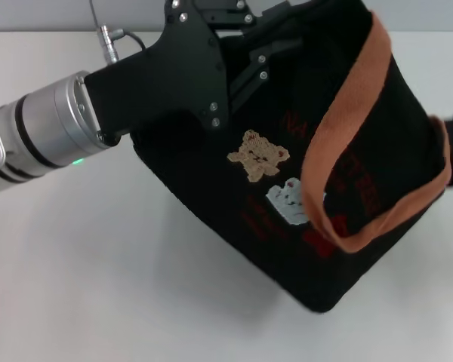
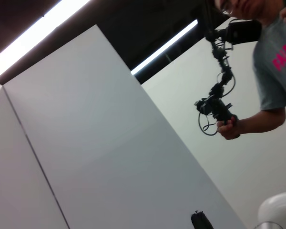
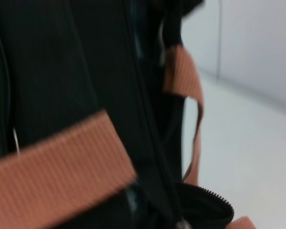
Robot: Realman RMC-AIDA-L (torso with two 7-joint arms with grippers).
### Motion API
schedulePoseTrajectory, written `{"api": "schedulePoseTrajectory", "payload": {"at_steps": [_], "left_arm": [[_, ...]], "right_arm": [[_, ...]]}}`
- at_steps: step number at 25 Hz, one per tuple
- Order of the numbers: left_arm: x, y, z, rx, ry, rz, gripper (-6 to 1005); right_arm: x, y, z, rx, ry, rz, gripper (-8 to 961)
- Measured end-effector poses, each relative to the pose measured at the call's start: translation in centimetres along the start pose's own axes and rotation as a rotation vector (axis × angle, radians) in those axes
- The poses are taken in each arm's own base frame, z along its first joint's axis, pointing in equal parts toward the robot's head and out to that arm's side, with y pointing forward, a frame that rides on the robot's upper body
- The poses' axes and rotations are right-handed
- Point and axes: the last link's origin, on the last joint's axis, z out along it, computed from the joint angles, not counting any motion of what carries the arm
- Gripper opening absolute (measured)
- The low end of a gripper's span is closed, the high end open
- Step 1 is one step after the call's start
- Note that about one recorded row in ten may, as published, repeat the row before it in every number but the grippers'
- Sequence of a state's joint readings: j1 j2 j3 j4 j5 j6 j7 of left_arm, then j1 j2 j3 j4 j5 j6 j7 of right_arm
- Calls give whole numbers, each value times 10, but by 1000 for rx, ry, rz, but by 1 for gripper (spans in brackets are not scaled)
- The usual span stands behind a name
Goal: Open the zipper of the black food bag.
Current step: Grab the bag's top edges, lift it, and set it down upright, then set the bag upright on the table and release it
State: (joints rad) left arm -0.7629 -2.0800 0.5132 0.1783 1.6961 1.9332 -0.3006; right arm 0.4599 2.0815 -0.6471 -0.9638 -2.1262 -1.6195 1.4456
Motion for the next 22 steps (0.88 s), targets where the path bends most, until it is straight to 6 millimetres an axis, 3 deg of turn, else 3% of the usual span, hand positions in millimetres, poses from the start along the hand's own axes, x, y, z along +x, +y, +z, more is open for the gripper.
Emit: {"api": "schedulePoseTrajectory", "payload": {"at_steps": [7, 11, 16, 22], "left_arm": [[-8, 15, -15, 81, -57, -21, 153], [-13, 24, -29, 154, -107, -49, 153], [-29, 46, -49, 232, -238, -132, 153], [-37, 66, -68, 295, -338, -193, 168]], "right_arm": [[-30, -18, 6, 82, -133, -48, 237], [-52, -30, -2, 145, -193, -79, 158], [-70, -38, -5, 179, -228, -90, -4], [-75, -39, 5, 183, -282, -68, -1]]}}
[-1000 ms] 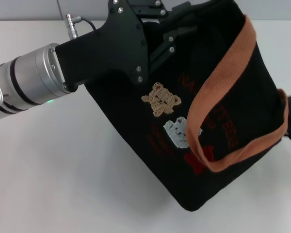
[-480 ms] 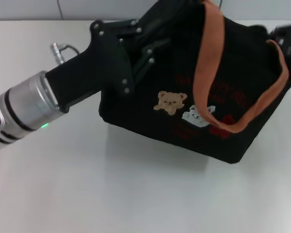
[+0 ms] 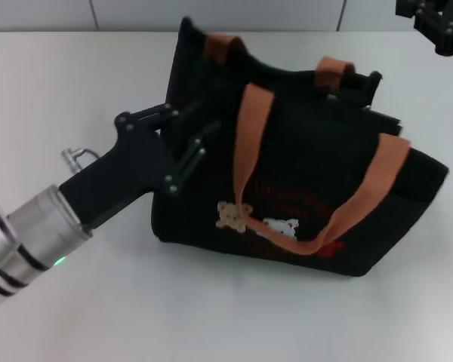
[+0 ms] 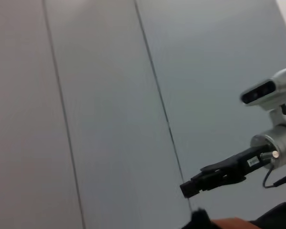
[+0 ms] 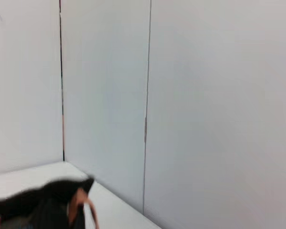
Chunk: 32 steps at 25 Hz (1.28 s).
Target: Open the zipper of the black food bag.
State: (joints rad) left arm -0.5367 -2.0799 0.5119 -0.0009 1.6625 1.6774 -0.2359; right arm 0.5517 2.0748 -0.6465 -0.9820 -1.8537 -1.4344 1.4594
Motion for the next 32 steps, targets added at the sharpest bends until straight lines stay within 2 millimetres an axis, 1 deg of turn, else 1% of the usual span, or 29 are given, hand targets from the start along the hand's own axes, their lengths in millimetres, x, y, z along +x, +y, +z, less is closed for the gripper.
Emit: {"api": "schedulePoseTrajectory", "payload": {"at_steps": [1, 4, 5, 6, 8, 9, 10, 11, 12, 13, 14, 15, 16, 17, 18, 19, 20, 21, 22, 23, 24, 25, 26, 27, 28, 29, 30, 32], "left_arm": [[-2, 7, -15, 71, -1, -27, 184], [1, 10, -23, 81, 22, -36, 233], [6, 12, -30, 88, 53, -33, 293], [6, 12, -30, 88, 53, -33, 353], [18, 14, -44, 100, 124, -13, 474], [18, 14, -44, 100, 124, -13, 513], [20, 13, -47, 100, 133, -10, 552], [24, 13, -52, 98, 147, -11, 590], [25, 12, -54, 96, 151, -12, 629], [28, 10, -60, 82, 160, -25, 668], [31, 8, -65, 49, 156, -55, 707], [33, 6, -68, -2, 142, -88, 717], [33, 6, -68, -2, 142, -88, 727], [36, 6, -73, -120, 97, -152, 737], [36, 6, -73, -120, 97, -152, 747], [37, 7, -75, -173, 71, -184, 757], [38, 11, -80, -251, 19, -228, 767], [38, 11, -80, -251, 19, -228, 777], [38, 15, -86, -296, -23, -254, 787], [38, 15, -86, -296, -23, -254, 797], [38, 20, -91, -317, -43, -265, 807], [38, 22, -92, -324, -49, -267, 817], [37, 27, -95, -338, -61, -275, 827], [37, 29, -96, -345, -65, -281, 827], [36, 30, -97, -347, -67, -284, 827], [36, 31, -97, -350, -70, -288, 827], [35, 32, -97, -354, -77, -291, 827], [34, 33, -97, -356, -80, -292, 827]], "right_arm": [[-1, 0, 0, 2, -25, 11, 3], [-3, 1, -6, 15, -85, 39, 17], [-1, 1, -12, 29, -109, 55, 21], [-1, 1, -12, 29, -109, 55, 47], [3, 3, -26, 44, -149, 83, 100], [3, 3, -26, 44, -149, 83, 126], [5, 7, -34, 37, -183, 104, 152], [5, 7, -34, 37, -183, 104, 179], [8, 17, -44, 4, -220, 118, 205], [8, 17, -44, 4, -220, 118, 253], [10, 23, -50, -25, -230, 120, 301], [14, 36, -60, -86, -242, 116, 348], [14, 36, -60, -86, -242, 116, 396], [18, 50, -69, -151, -251, 102, 444], [18, 50, -69, -151, -251, 102, 472], [20, 58, -73, -187, -256, 94, 500], [26, 73, -82, -262, -257, 76, 528], [26, 73, -82, -262, -257, 76, 556], [36, 91, -89, -348, -234, 53, 584], [36, 91, -89, -348, -234, 53, 612], [39, 97, -92, -379, -222, 45, 640], [52, 112, -97, -466, -178, 40, 660], [52, 112, -97, -466, -178, 40, 680], [61, 119, -96, -502, -157, 55, 699], [61, 119, -96, -502, -157, 55, 719], [66, 122, -95, -512, -153, 62, 739], [73, 125, -91, -519, -155, 70, 739], [76, 127, -90, -519, -160, 72, 739]]}}
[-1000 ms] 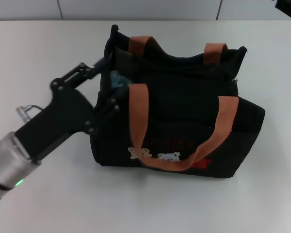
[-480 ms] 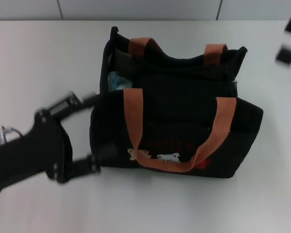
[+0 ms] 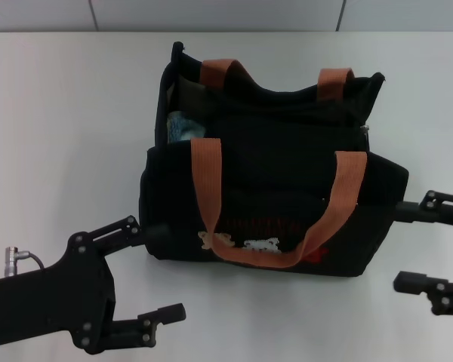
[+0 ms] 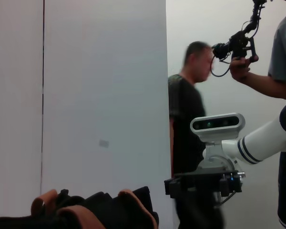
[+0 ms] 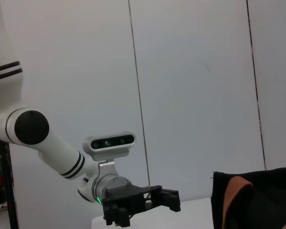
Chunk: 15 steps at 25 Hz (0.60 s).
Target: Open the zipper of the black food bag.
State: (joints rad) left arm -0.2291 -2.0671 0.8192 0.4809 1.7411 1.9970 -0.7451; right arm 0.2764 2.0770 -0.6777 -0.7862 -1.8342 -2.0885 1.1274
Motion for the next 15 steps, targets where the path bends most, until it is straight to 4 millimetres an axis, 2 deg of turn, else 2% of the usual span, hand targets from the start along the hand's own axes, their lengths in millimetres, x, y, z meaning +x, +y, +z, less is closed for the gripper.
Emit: {"api": "schedulePoseTrajectory", "payload": {"at_steps": [15], "left_arm": [[0, -2, 4, -6, -1, 11, 827]], "right_arm": [[9, -1, 7, 16, -31, 10, 739]]}}
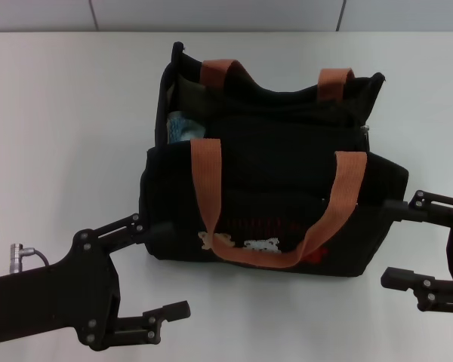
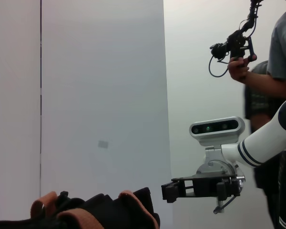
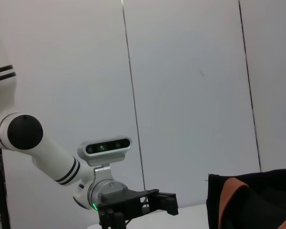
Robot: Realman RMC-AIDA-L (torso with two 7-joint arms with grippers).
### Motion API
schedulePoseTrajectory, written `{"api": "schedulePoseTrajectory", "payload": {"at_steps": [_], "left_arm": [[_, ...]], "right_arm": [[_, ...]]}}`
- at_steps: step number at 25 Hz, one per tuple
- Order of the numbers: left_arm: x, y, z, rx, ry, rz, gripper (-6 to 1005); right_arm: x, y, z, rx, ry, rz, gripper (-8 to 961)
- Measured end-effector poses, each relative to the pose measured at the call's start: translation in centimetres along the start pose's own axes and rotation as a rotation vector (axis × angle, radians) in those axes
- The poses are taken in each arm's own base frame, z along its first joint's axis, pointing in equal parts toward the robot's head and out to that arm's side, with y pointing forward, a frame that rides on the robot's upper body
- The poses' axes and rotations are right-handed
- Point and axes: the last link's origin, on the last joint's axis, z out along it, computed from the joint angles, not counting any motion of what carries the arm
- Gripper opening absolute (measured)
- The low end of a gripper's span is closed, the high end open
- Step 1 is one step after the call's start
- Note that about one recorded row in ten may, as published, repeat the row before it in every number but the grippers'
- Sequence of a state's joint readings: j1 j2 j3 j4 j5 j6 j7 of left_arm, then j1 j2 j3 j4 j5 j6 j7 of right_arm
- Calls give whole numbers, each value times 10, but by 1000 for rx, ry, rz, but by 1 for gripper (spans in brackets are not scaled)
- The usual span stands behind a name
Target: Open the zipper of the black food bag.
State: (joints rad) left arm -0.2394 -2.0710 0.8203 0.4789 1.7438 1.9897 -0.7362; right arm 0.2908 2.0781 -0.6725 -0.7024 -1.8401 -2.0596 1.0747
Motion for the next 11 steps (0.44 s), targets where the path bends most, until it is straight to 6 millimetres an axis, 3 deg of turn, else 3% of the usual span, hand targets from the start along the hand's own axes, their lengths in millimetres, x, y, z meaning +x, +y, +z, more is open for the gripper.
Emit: {"api": "schedulePoseTrajectory", "payload": {"at_steps": [11], "left_arm": [[1, -2, 2, -4, 3, 5, 827]], "right_arm": [[2, 0, 1, 13, -10, 13, 739]]}}
